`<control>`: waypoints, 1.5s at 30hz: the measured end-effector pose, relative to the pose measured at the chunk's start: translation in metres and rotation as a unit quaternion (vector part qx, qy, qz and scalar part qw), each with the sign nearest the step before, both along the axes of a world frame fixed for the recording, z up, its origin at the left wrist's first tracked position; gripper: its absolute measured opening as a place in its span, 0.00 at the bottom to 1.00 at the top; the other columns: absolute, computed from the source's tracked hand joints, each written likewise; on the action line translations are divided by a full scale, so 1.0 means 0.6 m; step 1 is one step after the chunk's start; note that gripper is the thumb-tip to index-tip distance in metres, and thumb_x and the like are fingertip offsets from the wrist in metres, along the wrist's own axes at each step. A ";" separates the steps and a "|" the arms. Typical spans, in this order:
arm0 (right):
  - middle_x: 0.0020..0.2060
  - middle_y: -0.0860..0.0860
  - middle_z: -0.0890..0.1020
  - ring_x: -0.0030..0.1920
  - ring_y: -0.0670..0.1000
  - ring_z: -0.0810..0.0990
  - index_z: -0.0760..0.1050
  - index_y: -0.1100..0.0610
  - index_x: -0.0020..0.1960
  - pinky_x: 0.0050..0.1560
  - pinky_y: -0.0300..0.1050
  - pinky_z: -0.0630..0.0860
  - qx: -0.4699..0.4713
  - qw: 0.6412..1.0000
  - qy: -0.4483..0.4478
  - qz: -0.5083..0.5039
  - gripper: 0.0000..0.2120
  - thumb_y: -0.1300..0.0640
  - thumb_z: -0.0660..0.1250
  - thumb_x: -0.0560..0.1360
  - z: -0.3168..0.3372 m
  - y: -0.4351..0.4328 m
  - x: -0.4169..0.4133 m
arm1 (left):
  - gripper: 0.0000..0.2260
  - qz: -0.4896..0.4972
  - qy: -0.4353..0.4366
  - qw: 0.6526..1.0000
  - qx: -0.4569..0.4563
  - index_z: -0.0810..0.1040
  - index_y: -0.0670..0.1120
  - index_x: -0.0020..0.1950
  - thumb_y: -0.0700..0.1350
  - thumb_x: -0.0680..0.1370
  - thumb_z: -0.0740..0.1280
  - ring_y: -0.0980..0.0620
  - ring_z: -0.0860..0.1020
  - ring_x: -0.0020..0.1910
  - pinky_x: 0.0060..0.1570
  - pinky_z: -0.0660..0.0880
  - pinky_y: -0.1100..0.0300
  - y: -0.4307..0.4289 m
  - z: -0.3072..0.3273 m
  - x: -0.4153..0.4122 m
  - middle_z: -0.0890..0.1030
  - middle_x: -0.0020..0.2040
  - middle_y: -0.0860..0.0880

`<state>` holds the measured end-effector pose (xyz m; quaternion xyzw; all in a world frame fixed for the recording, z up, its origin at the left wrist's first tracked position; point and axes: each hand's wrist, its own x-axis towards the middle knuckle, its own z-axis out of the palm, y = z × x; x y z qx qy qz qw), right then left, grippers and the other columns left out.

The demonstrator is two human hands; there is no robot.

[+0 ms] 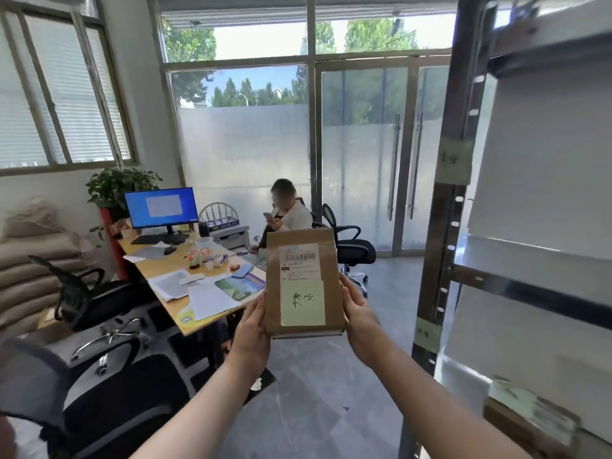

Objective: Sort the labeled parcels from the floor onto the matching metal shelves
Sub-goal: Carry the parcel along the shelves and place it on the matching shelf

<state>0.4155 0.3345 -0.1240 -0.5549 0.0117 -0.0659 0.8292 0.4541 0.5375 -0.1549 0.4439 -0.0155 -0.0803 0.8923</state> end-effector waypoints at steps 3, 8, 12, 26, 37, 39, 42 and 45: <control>0.61 0.51 0.83 0.62 0.53 0.80 0.71 0.44 0.70 0.52 0.46 0.81 -0.009 1.000 -0.003 -0.029 0.17 0.52 0.56 0.84 0.009 -0.012 -0.018 | 0.16 -0.014 -0.020 0.999 0.024 0.74 0.45 0.71 0.45 0.84 0.58 0.50 0.83 0.57 0.51 0.82 0.59 -0.026 0.007 0.009 0.80 0.66 0.41; 0.60 0.48 0.83 0.62 0.51 0.80 0.72 0.43 0.70 0.61 0.53 0.78 -0.022 0.993 -0.026 -0.109 0.17 0.51 0.55 0.84 0.025 -0.020 -0.039 | 0.17 -0.073 -0.060 0.995 0.045 0.73 0.43 0.71 0.45 0.84 0.58 0.42 0.79 0.64 0.58 0.80 0.52 -0.053 0.031 0.040 0.80 0.66 0.39; 0.61 0.49 0.83 0.62 0.52 0.81 0.71 0.43 0.71 0.65 0.58 0.76 -0.033 0.986 -0.042 -0.159 0.17 0.51 0.56 0.84 0.047 -0.029 -0.061 | 0.16 -0.129 -0.082 0.988 0.035 0.75 0.40 0.69 0.44 0.85 0.57 0.41 0.79 0.63 0.59 0.79 0.51 -0.078 0.060 0.049 0.81 0.63 0.39; 0.61 0.50 0.83 0.62 0.51 0.81 0.71 0.44 0.69 0.62 0.52 0.78 -0.068 0.939 -0.056 -0.331 0.16 0.52 0.57 0.83 0.095 -0.076 -0.175 | 0.15 -0.314 -0.130 0.940 0.005 0.76 0.42 0.67 0.43 0.85 0.55 0.43 0.80 0.60 0.56 0.80 0.52 -0.197 0.100 0.021 0.84 0.59 0.42; 0.60 0.50 0.83 0.62 0.53 0.81 0.72 0.44 0.70 0.62 0.56 0.77 -0.070 0.913 -0.056 -0.397 0.16 0.53 0.58 0.83 0.105 -0.117 -0.229 | 0.17 -0.384 -0.159 0.910 -0.003 0.73 0.44 0.72 0.45 0.85 0.55 0.40 0.79 0.64 0.56 0.78 0.48 -0.266 0.114 -0.009 0.80 0.65 0.39; 0.60 0.49 0.83 0.62 0.53 0.80 0.72 0.43 0.70 0.64 0.58 0.76 -0.077 0.909 -0.055 -0.405 0.16 0.53 0.58 0.83 0.103 -0.121 -0.240 | 0.17 -0.396 -0.165 0.903 -0.003 0.73 0.44 0.72 0.46 0.85 0.55 0.40 0.79 0.63 0.54 0.79 0.48 -0.273 0.118 -0.018 0.80 0.64 0.40; 0.60 0.48 0.83 0.63 0.52 0.80 0.72 0.41 0.69 0.64 0.58 0.76 -0.085 0.901 -0.058 -0.421 0.16 0.52 0.58 0.83 0.108 -0.127 -0.264 | 0.19 -0.414 -0.181 0.892 0.007 0.73 0.45 0.72 0.49 0.83 0.57 0.39 0.79 0.63 0.58 0.80 0.44 -0.291 0.128 -0.032 0.80 0.65 0.39; 0.61 0.49 0.83 0.63 0.52 0.79 0.71 0.43 0.70 0.65 0.59 0.75 -0.089 0.892 -0.061 -0.439 0.17 0.52 0.58 0.83 0.118 -0.139 -0.291 | 0.20 -0.436 -0.192 0.879 0.007 0.72 0.48 0.73 0.51 0.82 0.59 0.39 0.78 0.65 0.65 0.73 0.36 -0.314 0.136 -0.053 0.79 0.66 0.41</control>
